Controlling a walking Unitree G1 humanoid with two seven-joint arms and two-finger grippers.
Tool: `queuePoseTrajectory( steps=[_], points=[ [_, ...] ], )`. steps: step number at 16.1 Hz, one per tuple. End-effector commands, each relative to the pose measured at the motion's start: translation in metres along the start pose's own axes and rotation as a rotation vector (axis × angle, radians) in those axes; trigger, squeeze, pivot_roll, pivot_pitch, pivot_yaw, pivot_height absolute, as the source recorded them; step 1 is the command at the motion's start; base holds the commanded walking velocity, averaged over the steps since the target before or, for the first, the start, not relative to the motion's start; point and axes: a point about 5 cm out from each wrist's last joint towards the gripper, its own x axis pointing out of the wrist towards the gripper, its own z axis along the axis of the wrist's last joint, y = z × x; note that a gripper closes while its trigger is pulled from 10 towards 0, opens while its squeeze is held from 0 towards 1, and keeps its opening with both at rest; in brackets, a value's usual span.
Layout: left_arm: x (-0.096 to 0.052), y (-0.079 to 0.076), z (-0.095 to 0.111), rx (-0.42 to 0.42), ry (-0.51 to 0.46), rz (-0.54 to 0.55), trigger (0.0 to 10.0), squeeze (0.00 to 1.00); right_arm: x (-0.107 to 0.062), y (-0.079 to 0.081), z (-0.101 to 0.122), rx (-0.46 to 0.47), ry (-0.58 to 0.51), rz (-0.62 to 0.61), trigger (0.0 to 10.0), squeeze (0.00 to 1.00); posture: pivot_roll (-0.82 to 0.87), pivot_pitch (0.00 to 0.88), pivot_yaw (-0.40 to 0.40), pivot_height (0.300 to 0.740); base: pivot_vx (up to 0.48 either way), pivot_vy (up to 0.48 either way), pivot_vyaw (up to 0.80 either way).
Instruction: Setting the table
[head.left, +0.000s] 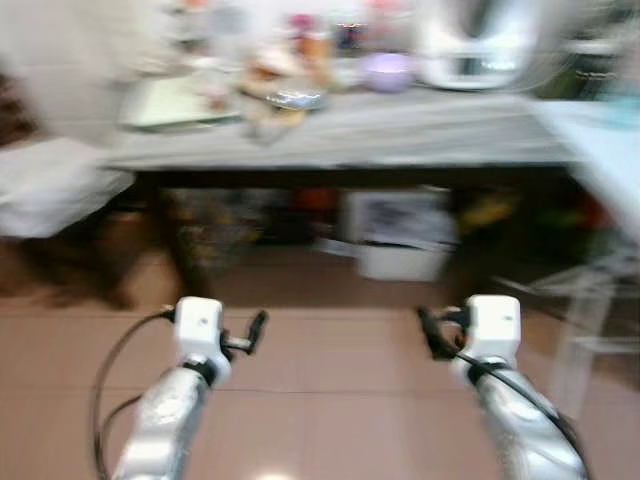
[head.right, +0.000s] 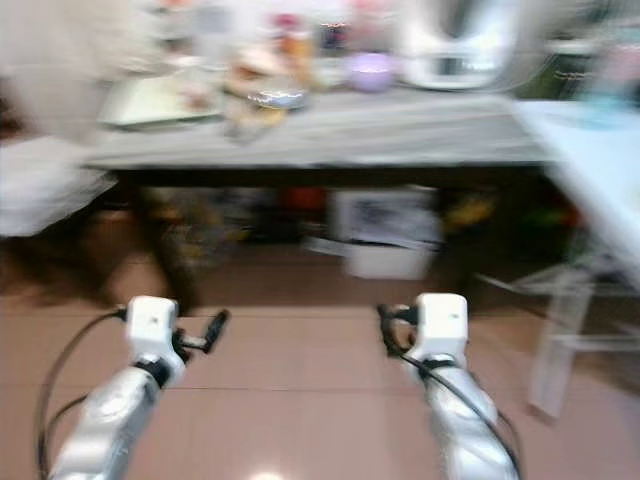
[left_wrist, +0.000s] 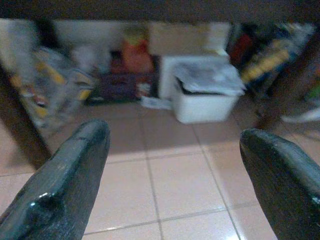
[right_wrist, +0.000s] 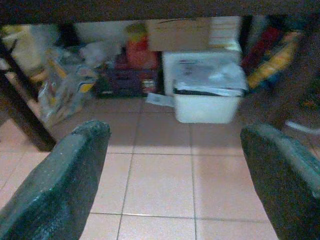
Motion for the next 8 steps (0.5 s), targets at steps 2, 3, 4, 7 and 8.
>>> queuePoseTrajectory(
  steps=[2, 3, 4, 7, 8],
  points=[
    [0.0012, -0.0004, 0.0023, -0.008, -0.011, 0.002, 10.0, 0.00, 0.0014, -0.0025, 0.0040, -0.008, -0.008, -0.009, 10.0, 0.00, -0.11, 0.000, 0.046, 0.740, 0.000, -0.270, -0.49],
    [0.0011, -0.0004, 0.0019, -0.008, -0.010, 0.002, 10.0, 0.00, 0.0010, -0.0025, 0.0039, -0.008, -0.008, -0.008, 10.0, 0.00, -0.11, 0.000, 0.046, 0.740, 0.000, -0.270, 0.00],
    [0.0010, -0.0002, 0.0015, -0.007, -0.009, 0.001, 10.0, 0.00, 0.0007, -0.0020, 0.0039, -0.008, -0.010, -0.006, 10.0, 0.00, -0.11, 0.000, 0.046, 0.740, 0.000, -0.270, 0.00],
    [0.0000, 0.0004, 0.0016, -0.008, -0.012, 0.005, 10.0, 0.00, 0.0002, 0.0000, 0.0045, -0.013, -0.016, 0.008, 10.0, 0.00, -0.10, 0.000, 0.046, 0.740, 0.000, -0.089, 0.00],
    [-0.0008, 0.0003, 0.0014, -0.001, -0.011, 0.004, 10.0, 0.00, 0.0000, 0.0019, 0.0047, -0.017, -0.022, 0.023, 10.0, 0.00, -0.10, 0.000, 0.047, 0.740, 0.000, 0.000, 0.00]
  ],
)
